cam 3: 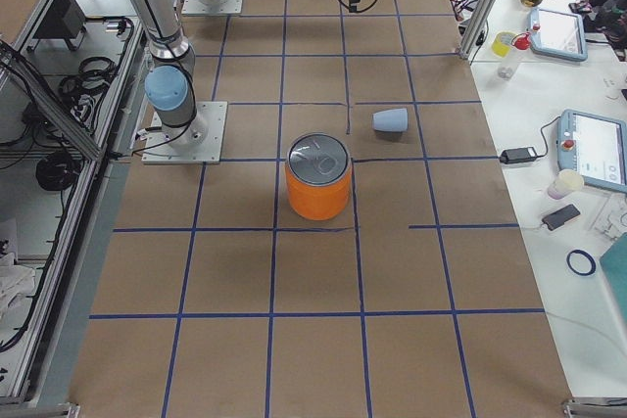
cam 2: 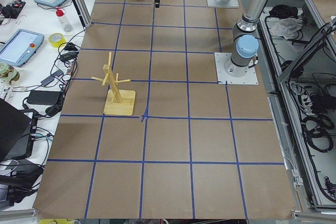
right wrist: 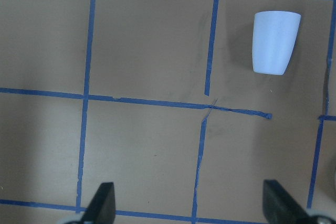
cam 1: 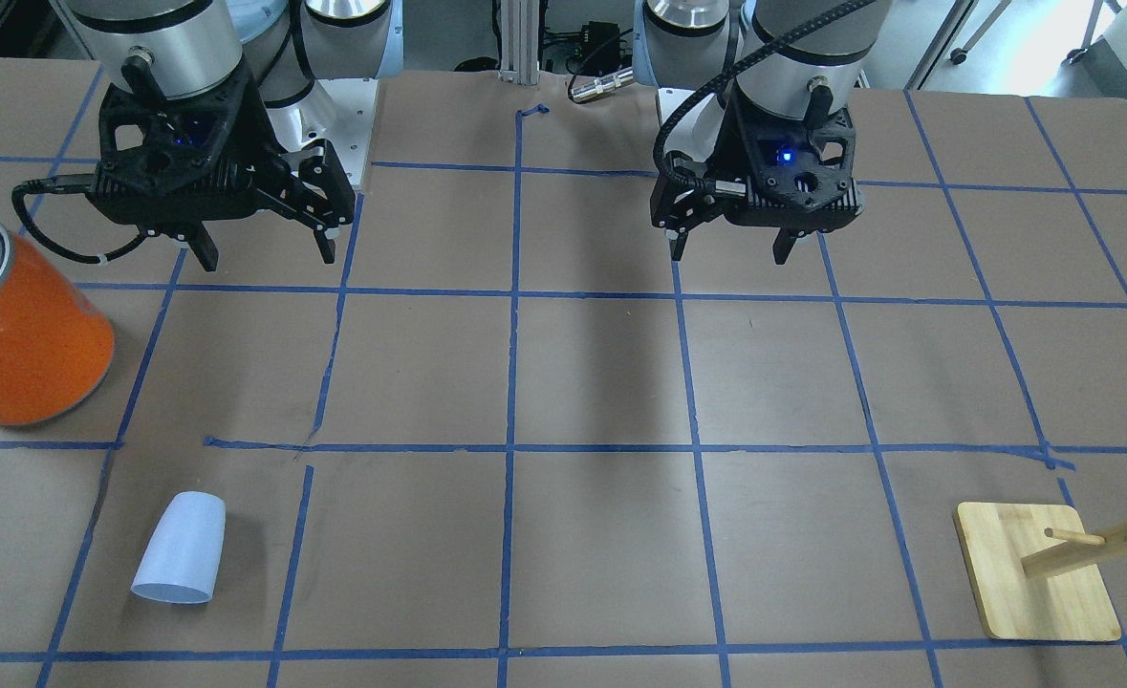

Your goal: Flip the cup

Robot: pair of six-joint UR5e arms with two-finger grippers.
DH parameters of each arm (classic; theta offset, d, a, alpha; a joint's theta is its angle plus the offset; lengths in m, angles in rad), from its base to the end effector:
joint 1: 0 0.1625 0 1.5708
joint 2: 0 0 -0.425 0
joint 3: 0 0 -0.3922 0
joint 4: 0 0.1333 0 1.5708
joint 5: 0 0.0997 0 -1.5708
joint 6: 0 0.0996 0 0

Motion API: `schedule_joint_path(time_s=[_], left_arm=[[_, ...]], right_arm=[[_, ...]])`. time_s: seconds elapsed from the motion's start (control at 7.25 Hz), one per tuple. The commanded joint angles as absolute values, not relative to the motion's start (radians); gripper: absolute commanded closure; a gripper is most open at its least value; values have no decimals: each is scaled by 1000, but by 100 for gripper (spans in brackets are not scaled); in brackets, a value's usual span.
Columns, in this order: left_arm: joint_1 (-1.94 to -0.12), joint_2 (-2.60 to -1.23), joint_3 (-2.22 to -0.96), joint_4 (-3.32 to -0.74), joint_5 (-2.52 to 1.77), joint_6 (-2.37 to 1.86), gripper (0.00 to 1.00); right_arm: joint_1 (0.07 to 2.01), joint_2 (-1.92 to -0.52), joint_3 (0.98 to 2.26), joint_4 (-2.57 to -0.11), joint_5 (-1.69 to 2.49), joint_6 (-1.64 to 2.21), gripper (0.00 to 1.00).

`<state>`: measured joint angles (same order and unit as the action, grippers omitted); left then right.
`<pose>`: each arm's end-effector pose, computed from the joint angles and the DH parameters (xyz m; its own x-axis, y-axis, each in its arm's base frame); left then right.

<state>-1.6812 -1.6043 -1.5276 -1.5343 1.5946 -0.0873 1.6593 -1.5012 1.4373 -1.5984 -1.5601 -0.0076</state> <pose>-0.1864 -0.4931 0.4962 -0.9996 0.0221 -0.0197 0.0230 0.9986 -0.0481 0.1806 -0.5154 0.5214 -0.9952 -0.0969 -0.0100 -0.0956 0.9912 -0.0915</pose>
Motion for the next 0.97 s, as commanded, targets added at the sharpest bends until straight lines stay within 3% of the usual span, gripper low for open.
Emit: schedule_joint_path(time_s=[0.0,0.83], left_arm=[[-1681,-1605,-1528,-1534,1594,-87,0],[-1681,-1605,-1528,-1534,1594,-87,0]], right_arm=[[1658,-1502,1437,-1595,-1565,-8,0],[1608,-1497,1437,-1600,-1571,-11,0]])
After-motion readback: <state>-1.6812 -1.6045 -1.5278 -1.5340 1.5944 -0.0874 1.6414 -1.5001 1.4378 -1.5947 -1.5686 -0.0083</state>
